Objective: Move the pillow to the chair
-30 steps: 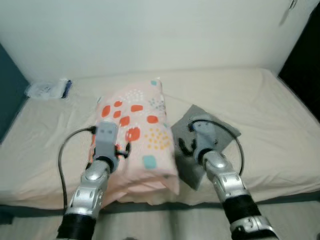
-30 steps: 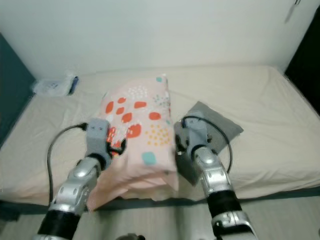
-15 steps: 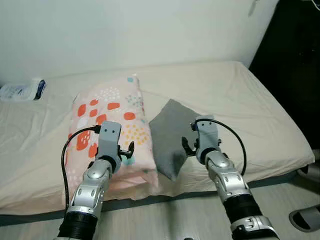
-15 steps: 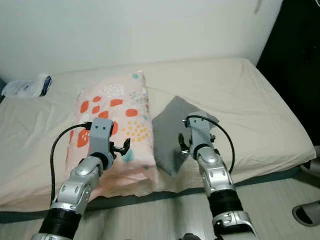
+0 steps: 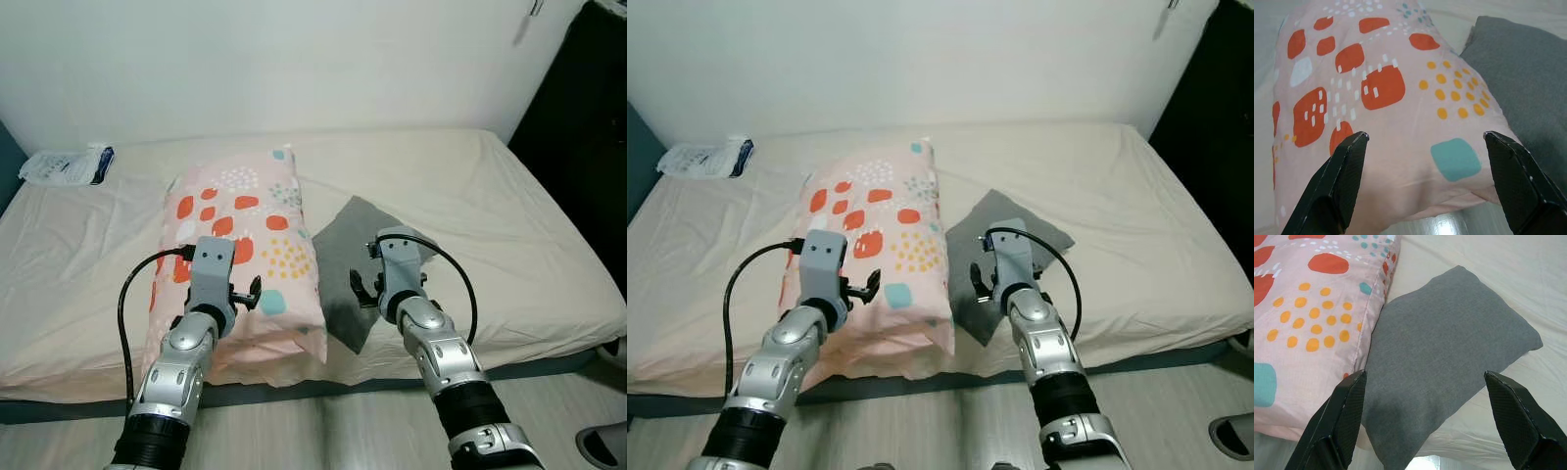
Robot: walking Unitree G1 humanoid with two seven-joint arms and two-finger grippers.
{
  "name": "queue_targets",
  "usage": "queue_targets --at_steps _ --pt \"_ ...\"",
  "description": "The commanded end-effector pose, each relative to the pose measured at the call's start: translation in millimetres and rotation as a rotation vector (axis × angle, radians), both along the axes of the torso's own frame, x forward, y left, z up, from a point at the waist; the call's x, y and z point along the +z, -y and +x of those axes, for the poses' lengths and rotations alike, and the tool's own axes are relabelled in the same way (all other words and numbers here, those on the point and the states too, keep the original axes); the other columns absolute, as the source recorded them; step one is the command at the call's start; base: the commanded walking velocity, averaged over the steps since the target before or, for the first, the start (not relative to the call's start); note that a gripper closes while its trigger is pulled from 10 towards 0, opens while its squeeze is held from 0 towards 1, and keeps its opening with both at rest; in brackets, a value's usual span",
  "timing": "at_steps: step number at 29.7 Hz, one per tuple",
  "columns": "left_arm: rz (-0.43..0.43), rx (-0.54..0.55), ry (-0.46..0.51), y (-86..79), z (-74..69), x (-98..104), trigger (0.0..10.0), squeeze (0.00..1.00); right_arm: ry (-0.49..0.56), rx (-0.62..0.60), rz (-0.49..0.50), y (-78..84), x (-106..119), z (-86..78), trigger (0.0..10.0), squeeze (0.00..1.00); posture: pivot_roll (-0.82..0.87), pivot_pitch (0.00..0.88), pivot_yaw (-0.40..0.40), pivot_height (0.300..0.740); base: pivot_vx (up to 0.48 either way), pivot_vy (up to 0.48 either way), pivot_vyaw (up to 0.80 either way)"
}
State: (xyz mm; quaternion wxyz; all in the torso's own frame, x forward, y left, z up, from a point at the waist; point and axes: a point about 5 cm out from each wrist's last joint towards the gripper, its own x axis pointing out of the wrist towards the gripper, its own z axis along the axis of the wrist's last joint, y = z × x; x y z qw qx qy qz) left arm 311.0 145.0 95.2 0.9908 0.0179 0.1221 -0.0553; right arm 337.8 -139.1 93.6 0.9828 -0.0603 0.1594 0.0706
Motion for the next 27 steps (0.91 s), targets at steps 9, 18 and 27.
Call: queue_targets --at_steps 9,18,27 --pt "-0.007 0.020 -0.001 -6.3 -2.3 -2.6 10.0 0.00 -0.007 0.006 0.008 -1.2 -1.1 -0.9 10.0 0.00 0.02 0.100 0.039 0.740 0.467 0.000 0.00" --pt "0.038 0.076 -0.008 -10.7 -0.2 -5.0 10.0 0.00 -0.008 0.008 0.007 0.1 -0.5 -0.1 10.0 0.00 0.02 0.100 0.036 0.740 0.352 0.000 0.00" --pt "0.032 0.091 -0.014 -12.7 -0.4 -6.0 10.0 0.00 -0.006 0.010 0.007 0.4 0.1 0.6 10.0 0.00 0.02 0.102 0.034 0.740 0.000 0.000 0.00"
